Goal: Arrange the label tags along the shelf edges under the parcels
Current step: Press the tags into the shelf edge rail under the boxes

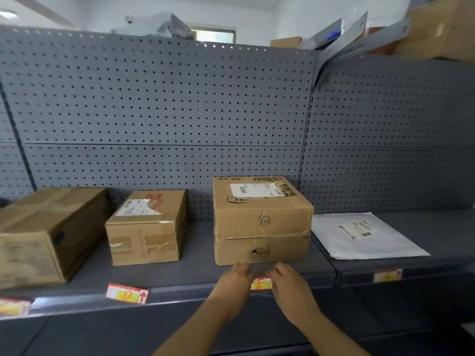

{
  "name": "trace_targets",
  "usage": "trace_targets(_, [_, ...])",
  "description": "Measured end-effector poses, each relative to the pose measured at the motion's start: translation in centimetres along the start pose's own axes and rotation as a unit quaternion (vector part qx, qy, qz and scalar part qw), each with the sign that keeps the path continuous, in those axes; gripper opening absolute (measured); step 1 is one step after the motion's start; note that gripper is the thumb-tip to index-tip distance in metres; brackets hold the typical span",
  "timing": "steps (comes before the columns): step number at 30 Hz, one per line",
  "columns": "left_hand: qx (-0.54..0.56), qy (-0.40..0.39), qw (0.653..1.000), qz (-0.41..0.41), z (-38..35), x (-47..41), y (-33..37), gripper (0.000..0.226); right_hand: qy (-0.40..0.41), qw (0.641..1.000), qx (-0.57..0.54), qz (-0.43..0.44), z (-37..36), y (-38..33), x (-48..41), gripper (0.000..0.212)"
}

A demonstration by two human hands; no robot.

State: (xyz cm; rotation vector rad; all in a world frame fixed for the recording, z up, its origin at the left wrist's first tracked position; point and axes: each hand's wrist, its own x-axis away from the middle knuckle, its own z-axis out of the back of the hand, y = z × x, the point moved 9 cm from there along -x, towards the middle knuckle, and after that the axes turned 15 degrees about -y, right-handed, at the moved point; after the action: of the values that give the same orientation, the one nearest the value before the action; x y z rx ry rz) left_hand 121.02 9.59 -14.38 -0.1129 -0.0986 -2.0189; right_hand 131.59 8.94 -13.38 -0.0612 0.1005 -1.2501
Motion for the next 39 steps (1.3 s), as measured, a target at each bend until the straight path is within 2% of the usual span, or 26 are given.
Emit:
trace_targets(5, [0.002,0.014,0.999,-0.041,-0.9,0.7,0.4,0.055,0.000,1.000,0.010,-0.015,-0.4,-0.3,0.2,0.026])
trace_targets(9, [-0.023,0.011,0.999,-0.046,-1.5,1.0,0.9,0.056,-0.006,0.999,0.025,-0.019,-0.7,-0.3,0.3,0.026])
trace_targets(12, [-0.034,0.015,0.999,-0.033,-1.7,0.8,1.2,0.052,-0.021,0.999,0.026,-0.016,-1.1,-0.2,0.6,0.027])
trace_targets(17, [-0.041,0.022,0.999,-0.005,-2.7,0.9,1.8,0.066,-0.005,0.998,0.068,0.012,-0.7,-0.5,0.9,0.027])
trace_targets(22, [-0.106,-0.002,0.994,0.013,-4.2,1.4,1.5,0.070,-0.022,0.985,0.160,0.066,-0.9,-1.7,1.6,0.048])
trace_targets(25, [-0.119,-0.026,0.993,-0.001,-5.2,1.6,1.9,0.075,-0.039,0.977,0.200,0.057,-1.8,-1.0,2.2,0.056])
trace_targets(27, [-0.110,-0.038,0.993,-0.003,-5.9,1.9,2.1,0.078,-0.080,0.973,0.215,0.038,-2.7,-0.4,2.3,0.060])
trace_targets(30, [-0.109,-0.059,0.992,-0.016,-6.4,2.2,2.8,0.085,-0.070,0.966,0.249,0.024,-3.1,-0.1,2.5,0.061])
trace_targets(36, [-0.131,-0.086,0.988,-0.018,-6.3,1.8,3.4,0.087,-0.036,0.990,0.135,0.021,-2.2,-0.5,2.9,0.079])
trace_targets(39, [-0.145,-0.047,0.988,-0.015,-4.8,1.5,3.3,0.077,-0.021,0.992,0.126,0.008,-2.0,-0.5,2.7,0.087])
